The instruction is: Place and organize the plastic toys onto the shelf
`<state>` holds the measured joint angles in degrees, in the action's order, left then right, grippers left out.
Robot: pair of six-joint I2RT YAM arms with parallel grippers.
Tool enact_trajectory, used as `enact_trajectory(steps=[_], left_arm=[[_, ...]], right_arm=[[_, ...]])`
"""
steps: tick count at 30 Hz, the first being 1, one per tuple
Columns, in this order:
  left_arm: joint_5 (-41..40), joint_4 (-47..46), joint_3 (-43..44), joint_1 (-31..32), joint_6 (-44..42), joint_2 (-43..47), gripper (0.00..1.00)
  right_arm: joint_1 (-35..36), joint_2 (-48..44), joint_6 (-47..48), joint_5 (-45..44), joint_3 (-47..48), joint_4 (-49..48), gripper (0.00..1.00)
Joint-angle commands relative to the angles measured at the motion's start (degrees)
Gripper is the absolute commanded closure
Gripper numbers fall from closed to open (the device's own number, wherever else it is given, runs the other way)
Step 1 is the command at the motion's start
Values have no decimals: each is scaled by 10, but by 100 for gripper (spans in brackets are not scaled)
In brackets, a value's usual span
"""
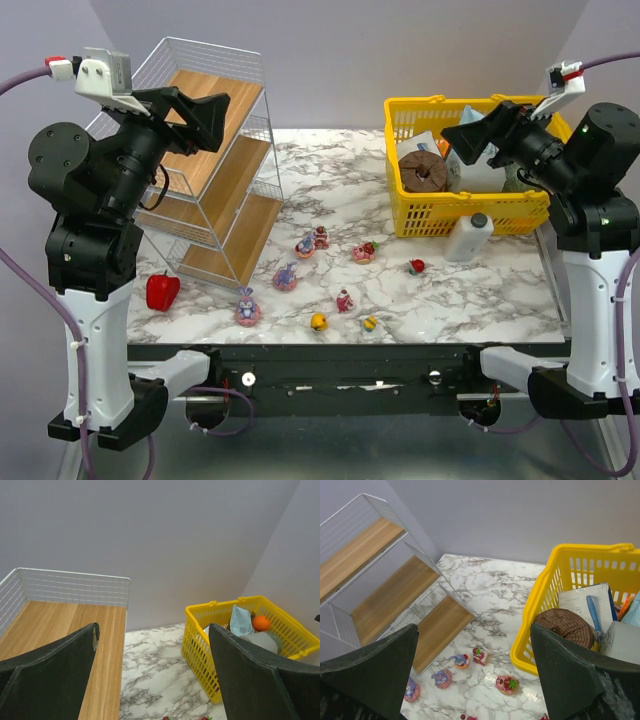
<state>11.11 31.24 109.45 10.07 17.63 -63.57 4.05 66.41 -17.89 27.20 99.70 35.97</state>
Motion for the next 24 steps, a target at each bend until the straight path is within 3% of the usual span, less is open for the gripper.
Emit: enact_trajectory(steps=[1,3,10,12,16,24], left_arm=[[10,-4,-8,-4,3,13,1],[10,-18,-26,-4,0,22,1],[26,-66,-86,-4,2,66,1],[23,-58,-86,-4,4,67,1],[6,-43,-90,-4,11,78,1],[-73,-22,-126,-4,72,121,1]], right_arm=[[14,-10,10,0,-13,23,0],[36,-14,12,-26,-26,22,0],[288,14,-9,-187,-88,8,0],[328,17,-30,-250,-136,-16,0],[401,21,-166,-292,-226,-66,0],[462,62,-426,-316,-332,-126,0]])
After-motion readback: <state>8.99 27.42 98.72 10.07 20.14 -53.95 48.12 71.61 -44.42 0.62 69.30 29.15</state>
